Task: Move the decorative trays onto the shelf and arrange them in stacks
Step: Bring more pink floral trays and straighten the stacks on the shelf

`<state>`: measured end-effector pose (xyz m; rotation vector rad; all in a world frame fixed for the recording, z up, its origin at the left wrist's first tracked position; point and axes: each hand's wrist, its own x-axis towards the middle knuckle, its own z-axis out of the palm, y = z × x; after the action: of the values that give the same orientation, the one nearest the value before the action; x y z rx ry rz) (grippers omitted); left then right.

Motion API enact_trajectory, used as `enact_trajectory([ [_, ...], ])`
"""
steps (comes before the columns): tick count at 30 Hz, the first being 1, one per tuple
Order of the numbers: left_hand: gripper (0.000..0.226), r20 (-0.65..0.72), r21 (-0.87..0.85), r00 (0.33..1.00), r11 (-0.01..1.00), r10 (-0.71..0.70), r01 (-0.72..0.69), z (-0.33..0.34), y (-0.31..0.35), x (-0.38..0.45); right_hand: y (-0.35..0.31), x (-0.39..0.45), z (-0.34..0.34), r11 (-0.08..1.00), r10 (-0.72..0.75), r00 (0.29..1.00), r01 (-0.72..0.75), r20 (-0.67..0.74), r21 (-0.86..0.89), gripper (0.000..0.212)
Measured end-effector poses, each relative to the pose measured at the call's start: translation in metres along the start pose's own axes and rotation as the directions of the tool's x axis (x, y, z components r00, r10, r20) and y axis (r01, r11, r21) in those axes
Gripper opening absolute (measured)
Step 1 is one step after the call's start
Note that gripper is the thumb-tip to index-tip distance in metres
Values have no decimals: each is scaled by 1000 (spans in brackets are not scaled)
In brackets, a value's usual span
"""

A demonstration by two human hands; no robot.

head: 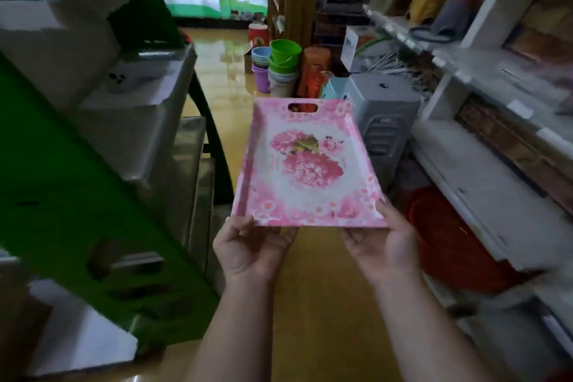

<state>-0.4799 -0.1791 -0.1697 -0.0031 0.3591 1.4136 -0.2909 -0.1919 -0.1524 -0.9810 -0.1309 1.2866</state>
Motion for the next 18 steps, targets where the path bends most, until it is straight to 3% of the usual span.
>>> enact_trajectory([
  [3,46,119,64,988,994,-95,88,18,-11,50,-25,35,7,994,-76,996,79,-41,71,30],
  [10,88,180,98,963,978,-201,186,48,-59,175,-70,137,17,982,-119,985,136,-125,132,42],
  [14,72,169,174,953,959,-253,224,80,-91,250,-107,211,24,972,-132,974,163,-182,170,43],
  [18,42,148,241,950,942,-275,235,127,-124,322,-154,289,42,965,-119,966,167,-230,202,38],
])
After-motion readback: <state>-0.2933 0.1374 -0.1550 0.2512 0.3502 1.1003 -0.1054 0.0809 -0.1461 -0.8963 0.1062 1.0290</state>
